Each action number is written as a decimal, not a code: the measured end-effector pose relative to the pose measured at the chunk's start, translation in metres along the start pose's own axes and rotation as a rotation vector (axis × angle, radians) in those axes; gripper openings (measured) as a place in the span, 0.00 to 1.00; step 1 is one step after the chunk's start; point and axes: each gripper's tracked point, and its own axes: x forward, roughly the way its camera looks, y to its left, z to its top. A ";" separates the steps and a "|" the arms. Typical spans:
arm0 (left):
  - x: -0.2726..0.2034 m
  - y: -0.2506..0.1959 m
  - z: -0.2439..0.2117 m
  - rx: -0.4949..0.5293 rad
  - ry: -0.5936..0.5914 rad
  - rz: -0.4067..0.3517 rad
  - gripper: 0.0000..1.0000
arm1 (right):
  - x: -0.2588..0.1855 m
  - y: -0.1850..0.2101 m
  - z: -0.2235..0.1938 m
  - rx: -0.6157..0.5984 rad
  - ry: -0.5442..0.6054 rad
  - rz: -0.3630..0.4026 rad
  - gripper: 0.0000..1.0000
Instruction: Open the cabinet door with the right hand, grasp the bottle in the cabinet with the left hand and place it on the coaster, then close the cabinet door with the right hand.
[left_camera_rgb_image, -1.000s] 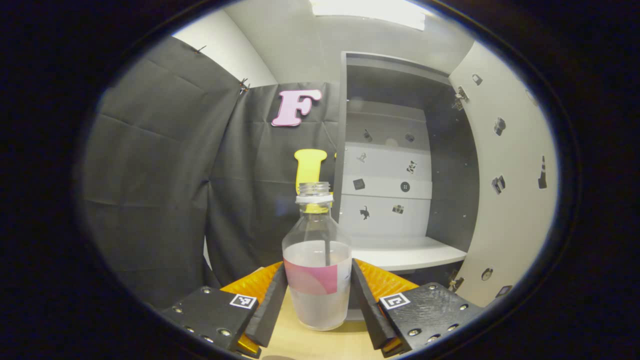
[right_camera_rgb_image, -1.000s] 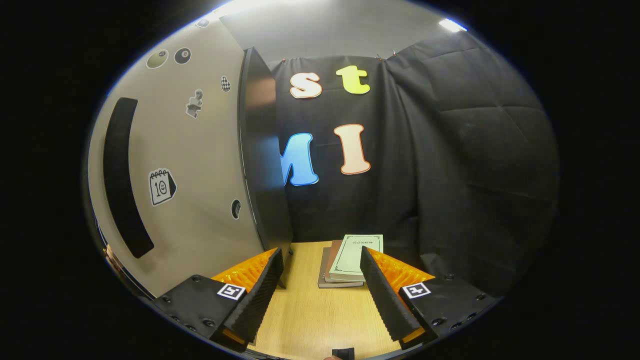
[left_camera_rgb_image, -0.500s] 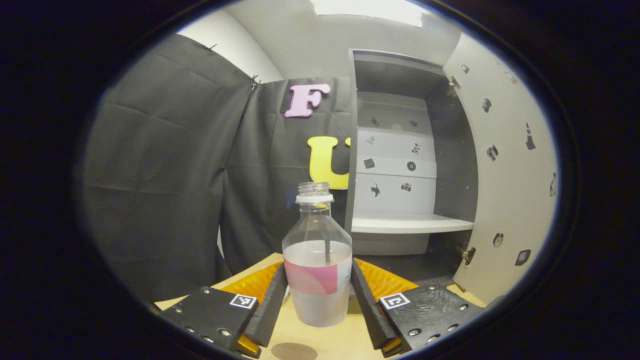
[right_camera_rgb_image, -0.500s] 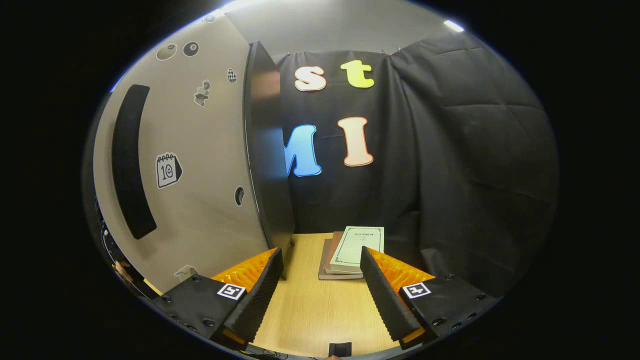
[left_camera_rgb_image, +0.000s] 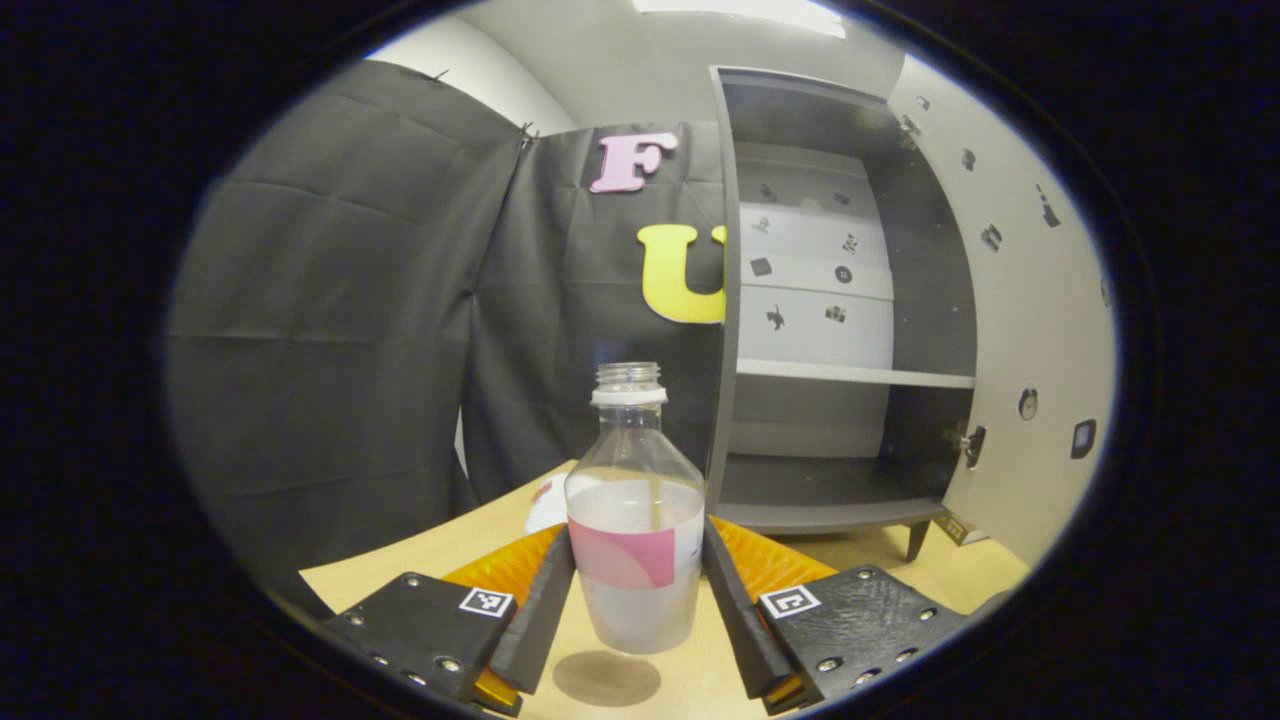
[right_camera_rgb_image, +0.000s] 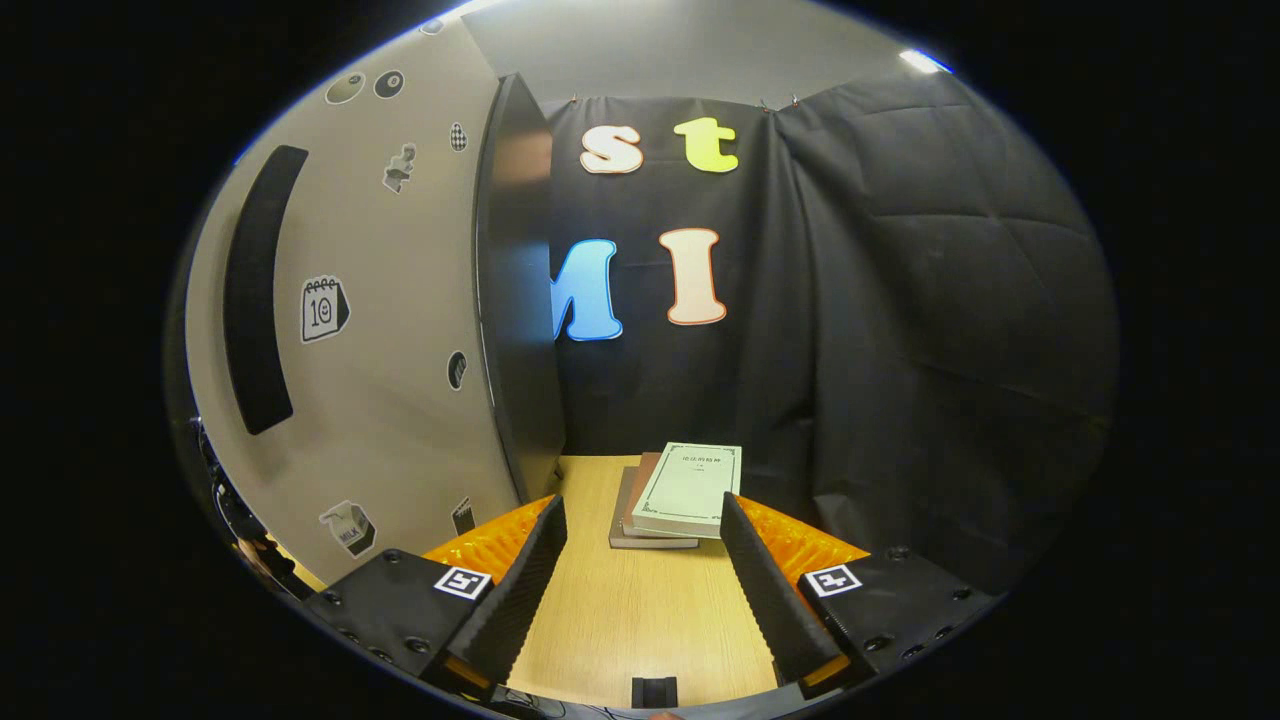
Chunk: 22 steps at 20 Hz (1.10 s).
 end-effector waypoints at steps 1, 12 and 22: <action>-0.001 0.002 -0.008 0.000 0.008 0.006 0.72 | -0.001 0.000 -0.001 0.002 0.004 0.000 0.98; 0.012 0.020 -0.088 0.027 0.094 0.064 0.72 | -0.016 -0.017 -0.023 -0.002 0.046 -0.044 0.98; 0.007 0.018 -0.116 0.032 0.085 0.107 0.72 | -0.015 -0.018 -0.031 -0.054 0.071 -0.043 0.98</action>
